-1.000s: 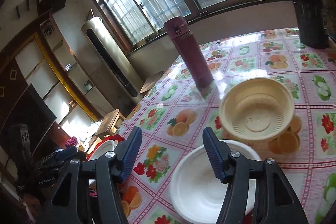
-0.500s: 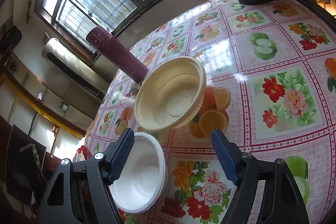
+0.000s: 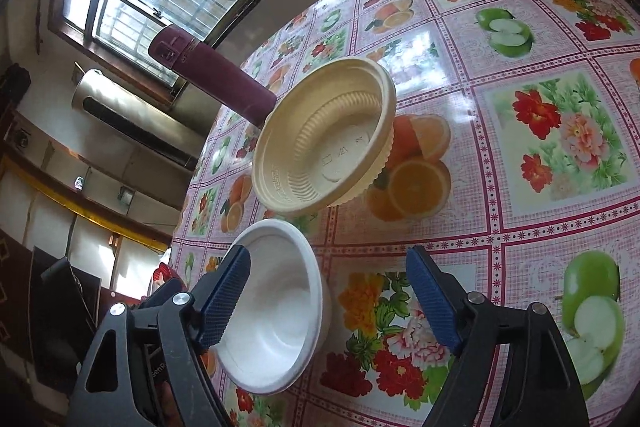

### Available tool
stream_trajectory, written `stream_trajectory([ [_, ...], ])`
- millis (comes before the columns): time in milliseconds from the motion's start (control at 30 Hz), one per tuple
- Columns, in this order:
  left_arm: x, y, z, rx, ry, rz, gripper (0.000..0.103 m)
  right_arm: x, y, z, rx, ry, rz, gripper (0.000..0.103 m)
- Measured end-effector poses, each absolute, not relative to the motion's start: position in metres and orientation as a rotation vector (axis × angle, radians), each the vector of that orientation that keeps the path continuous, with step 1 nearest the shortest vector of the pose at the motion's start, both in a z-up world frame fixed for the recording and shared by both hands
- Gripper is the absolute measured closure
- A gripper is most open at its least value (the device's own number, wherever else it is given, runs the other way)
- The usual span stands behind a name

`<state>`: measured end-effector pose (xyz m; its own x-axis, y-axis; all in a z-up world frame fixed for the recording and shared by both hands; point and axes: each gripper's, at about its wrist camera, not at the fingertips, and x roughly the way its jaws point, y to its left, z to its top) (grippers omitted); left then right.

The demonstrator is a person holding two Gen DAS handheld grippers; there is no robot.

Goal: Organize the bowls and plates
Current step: 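Grasp the rim of the right tool's white bowl with the left tool while the right tool holds it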

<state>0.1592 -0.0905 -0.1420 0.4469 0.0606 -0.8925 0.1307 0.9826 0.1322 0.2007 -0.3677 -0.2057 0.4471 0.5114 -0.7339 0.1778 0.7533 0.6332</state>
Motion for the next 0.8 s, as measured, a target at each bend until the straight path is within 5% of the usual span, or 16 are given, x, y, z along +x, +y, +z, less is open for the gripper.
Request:
stream_trajectory([
  [233, 0.162, -0.088, -0.139, 0.191, 1.087, -0.031, 0.028, 0.200, -0.366, -0.203, 0.721, 1.075, 0.228, 0.012],
  [800, 0.164, -0.089, -0.143, 0.190, 1.104, -0.030, 0.028, 0.204, -0.364, -0.217, 0.755, 1.139, 0.234, 0.011],
])
